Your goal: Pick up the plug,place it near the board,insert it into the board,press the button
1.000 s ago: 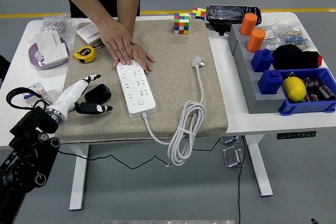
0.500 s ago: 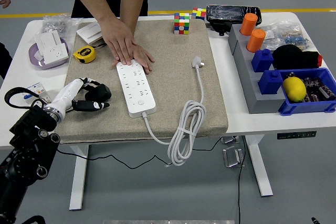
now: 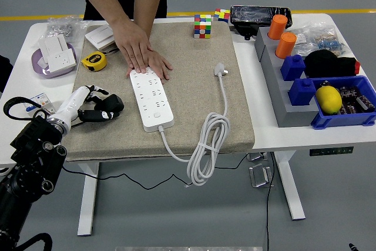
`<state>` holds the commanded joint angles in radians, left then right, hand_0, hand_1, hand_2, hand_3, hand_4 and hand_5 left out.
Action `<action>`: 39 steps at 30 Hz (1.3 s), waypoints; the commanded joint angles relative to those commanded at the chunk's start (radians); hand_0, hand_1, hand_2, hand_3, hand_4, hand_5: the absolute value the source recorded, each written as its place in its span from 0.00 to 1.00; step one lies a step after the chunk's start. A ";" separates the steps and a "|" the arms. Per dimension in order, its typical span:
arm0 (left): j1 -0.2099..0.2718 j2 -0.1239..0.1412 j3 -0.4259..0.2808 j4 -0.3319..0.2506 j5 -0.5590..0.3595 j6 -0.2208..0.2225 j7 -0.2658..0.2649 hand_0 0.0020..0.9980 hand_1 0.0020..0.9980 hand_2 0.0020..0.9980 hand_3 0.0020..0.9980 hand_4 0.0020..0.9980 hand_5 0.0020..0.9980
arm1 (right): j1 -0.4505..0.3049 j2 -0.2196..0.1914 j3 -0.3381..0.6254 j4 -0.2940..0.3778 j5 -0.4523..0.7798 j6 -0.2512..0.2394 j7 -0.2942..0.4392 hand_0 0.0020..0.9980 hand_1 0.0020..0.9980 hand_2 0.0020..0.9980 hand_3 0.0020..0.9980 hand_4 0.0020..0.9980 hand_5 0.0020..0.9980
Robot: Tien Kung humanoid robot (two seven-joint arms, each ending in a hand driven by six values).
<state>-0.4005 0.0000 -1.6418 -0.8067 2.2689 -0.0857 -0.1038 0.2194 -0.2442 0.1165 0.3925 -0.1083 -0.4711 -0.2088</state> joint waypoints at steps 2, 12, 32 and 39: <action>-0.001 0.000 -0.002 0.004 0.000 -0.005 0.004 0.68 0.54 0.48 0.59 1.00 0.31 | 0.000 0.000 0.000 0.000 0.000 0.000 0.000 0.79 0.73 0.74 0.76 1.00 0.95; -0.006 0.000 -0.002 0.010 0.000 -0.005 0.009 0.64 0.45 0.39 0.48 1.00 0.34 | -0.001 0.000 -0.002 0.000 0.003 0.000 0.001 0.79 0.73 0.74 0.76 1.00 0.96; 0.007 0.002 0.034 -0.084 -0.001 0.018 -0.018 0.57 0.39 0.37 0.48 0.96 0.33 | 0.001 -0.001 0.010 0.001 0.001 -0.002 0.000 0.79 0.74 0.74 0.76 1.00 0.98; 0.004 0.005 0.038 -0.095 0.000 0.001 -0.020 0.56 0.38 0.37 0.48 0.95 0.32 | 0.003 -0.002 0.013 0.001 0.001 -0.002 0.001 0.79 0.74 0.74 0.76 1.00 0.99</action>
<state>-0.3965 0.0052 -1.6043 -0.9013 2.2689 -0.0847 -0.1239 0.2227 -0.2465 0.1300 0.3940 -0.1074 -0.4730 -0.2081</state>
